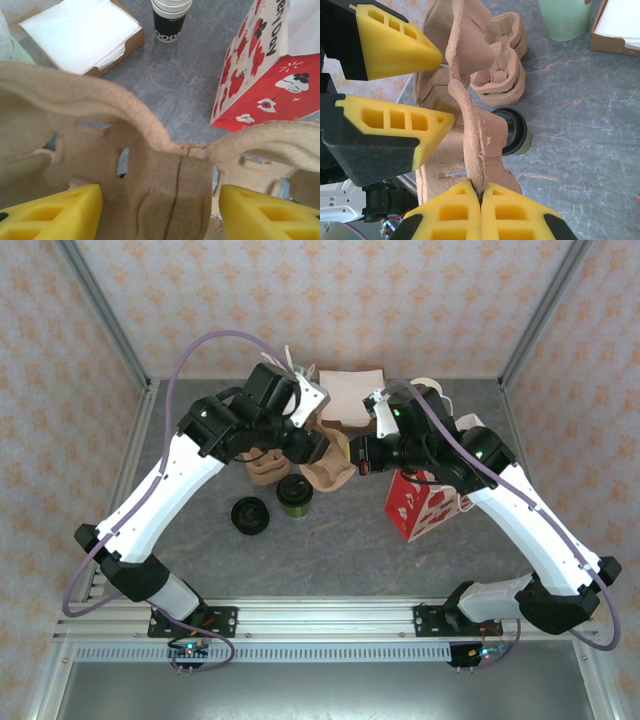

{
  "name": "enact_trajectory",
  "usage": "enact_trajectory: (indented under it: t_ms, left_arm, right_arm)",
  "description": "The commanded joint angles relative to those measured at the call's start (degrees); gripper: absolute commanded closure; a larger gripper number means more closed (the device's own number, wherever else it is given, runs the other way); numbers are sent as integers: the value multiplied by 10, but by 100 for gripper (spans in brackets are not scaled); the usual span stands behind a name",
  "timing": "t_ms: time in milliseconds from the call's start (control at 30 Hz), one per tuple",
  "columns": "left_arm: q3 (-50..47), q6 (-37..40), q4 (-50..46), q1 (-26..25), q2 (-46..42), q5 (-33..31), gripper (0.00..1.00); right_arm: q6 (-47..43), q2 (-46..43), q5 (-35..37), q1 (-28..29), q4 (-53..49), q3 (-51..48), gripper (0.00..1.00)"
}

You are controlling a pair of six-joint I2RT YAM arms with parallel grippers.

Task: Pack the takeout coffee

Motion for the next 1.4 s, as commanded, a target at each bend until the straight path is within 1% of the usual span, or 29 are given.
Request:
enact_trajectory:
  t_ms: [0,100,200,300,500,800,1067,1133,1267,1300,1333,1367]
  left_arm:
    - [-1,-5,1,0,-10,-24,35]
    - [-4,-11,-1,1,-8,-2,36]
    - [-26,-22,12,5,-17,0,37]
    - [-44,-38,23,10,-23,22,37]
    - [-79,-67,70,12,-34,59,39]
    - [-80,-47,75,14,-33,49,43]
    - [-79,-44,74,14,-32,48,53]
    - [-81,-46,74,14,-33,50,53]
    - [-79,-53,76,15,-31,53,54]
    - [-80,-55,79,16,-31,54,54]
    - [-79,-57,79,17,-31,54,54]
    - [-79,-59,80,19,-30,54,54]
  right_arm:
    - [-4,-13,9,-1,1,-3,100]
    - [-1,-15,19,-1,1,-4,100]
    - [4,-17,27,-1,5,-5,100]
    - [9,-20,30,-1,12,-9,100]
    - [13,-20,15,-1,23,-18,100]
    - [13,-17,6,-1,19,-17,100]
    - [14,-15,15,-1,7,-12,100]
    - [15,-15,21,-1,4,-11,100]
    - [22,-16,41,-1,-9,-6,93]
    - [23,-17,46,-1,-13,-4,89]
    - [24,-18,54,-1,-19,-1,83]
    - [28,-20,68,-1,-27,2,73]
